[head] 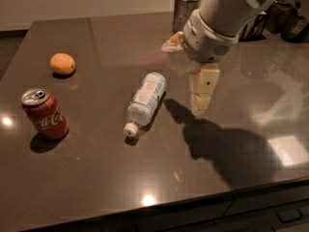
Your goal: Place blue plastic bottle upright
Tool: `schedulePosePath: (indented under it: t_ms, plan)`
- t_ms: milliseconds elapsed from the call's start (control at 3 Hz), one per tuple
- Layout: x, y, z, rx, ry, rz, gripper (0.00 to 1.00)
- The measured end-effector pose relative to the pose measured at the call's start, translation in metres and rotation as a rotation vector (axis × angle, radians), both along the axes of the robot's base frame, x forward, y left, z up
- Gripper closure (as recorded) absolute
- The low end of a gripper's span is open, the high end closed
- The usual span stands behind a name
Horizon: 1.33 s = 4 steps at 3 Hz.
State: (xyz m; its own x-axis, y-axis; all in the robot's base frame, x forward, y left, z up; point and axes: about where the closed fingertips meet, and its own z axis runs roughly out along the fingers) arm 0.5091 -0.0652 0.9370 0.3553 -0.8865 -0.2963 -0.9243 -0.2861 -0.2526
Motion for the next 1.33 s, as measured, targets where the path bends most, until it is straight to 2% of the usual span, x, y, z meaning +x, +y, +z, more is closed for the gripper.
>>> schedulePosePath:
  t_ms: [333, 667, 1000, 1333]
  plan:
    - [0.004, 0.034, -0.010, -0.012, -0.026, 0.134, 0.00]
    - [0.004, 0.063, -0.024, -0.038, -0.021, 0.255, 0.00]
    - [0.003, 0.083, -0.039, -0.062, -0.003, 0.359, 0.00]
    - [0.003, 0.091, -0.053, -0.095, 0.002, 0.442, 0.00]
